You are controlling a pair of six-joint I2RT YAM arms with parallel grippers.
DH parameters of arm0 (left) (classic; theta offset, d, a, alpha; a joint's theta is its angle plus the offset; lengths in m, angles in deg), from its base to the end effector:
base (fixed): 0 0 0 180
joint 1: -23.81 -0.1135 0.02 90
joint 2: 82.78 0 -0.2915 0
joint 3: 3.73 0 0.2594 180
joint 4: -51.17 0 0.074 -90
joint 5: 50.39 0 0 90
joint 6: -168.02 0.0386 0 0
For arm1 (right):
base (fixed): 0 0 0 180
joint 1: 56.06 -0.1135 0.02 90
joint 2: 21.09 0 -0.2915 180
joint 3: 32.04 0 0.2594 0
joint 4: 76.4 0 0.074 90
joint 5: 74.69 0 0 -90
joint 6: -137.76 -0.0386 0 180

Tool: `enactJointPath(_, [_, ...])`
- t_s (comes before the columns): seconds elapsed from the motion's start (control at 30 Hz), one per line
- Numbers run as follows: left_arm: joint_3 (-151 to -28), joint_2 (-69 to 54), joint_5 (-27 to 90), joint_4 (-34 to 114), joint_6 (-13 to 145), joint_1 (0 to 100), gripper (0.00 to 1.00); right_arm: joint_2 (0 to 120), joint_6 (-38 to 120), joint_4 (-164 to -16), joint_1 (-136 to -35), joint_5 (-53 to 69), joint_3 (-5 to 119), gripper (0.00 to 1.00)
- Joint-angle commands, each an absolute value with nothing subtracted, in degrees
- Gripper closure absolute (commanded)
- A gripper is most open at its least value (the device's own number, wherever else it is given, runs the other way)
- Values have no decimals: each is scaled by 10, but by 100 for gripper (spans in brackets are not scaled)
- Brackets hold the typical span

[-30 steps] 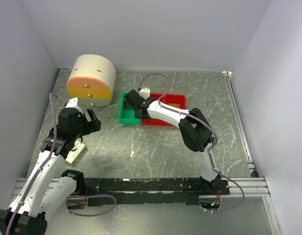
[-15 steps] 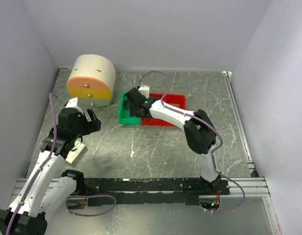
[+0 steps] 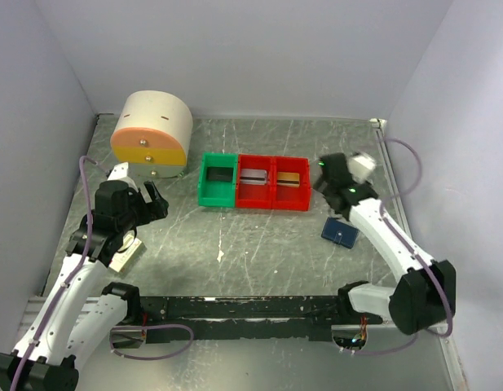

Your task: Take the credit cards out of the card holder

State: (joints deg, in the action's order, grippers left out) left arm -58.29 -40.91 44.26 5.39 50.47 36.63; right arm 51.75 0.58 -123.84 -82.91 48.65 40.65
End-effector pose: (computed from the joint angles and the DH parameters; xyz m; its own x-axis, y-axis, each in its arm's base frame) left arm 0.1472 -0.0303 0.3036 -0.5436 -0.3491 -0.7633 -0.1089 0.9311 -0.3483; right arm 0.2461 0.1008 0.3129 -0.4819 0.4429 -0.7561 0.4515 0.8650 0.2189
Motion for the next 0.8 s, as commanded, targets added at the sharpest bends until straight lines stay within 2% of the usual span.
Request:
enactJointPath(0.0, [-583, -419, 417, 67, 515, 359, 5, 441, 7, -1259, -673, 449, 288, 17])
enactJointPath(0.13, [-584, -414, 401, 68, 518, 359, 5, 424, -5, -1271, -605, 475, 244, 10])
enactJointPath(0.33, [-584, -416, 403, 65, 518, 359, 5, 485, 40, -1192, -527, 354, 186, 9])
enactJointPath(0.5, [-579, -427, 411, 67, 512, 359, 5, 534, 44, -1182, -518, 312, 167, 18])
enactJointPath(0.6, [-576, -426, 395, 76, 516, 359, 5, 522, 60, -1166, -519, 267, 146, 26])
enactJointPath(0.7, [-578, -417, 380, 75, 520, 359, 5, 498, 77, -1152, -526, 199, 128, 41])
enactJointPath(0.77, [-577, -412, 372, 78, 522, 359, 5, 482, 72, -1154, -538, 187, 115, 42])
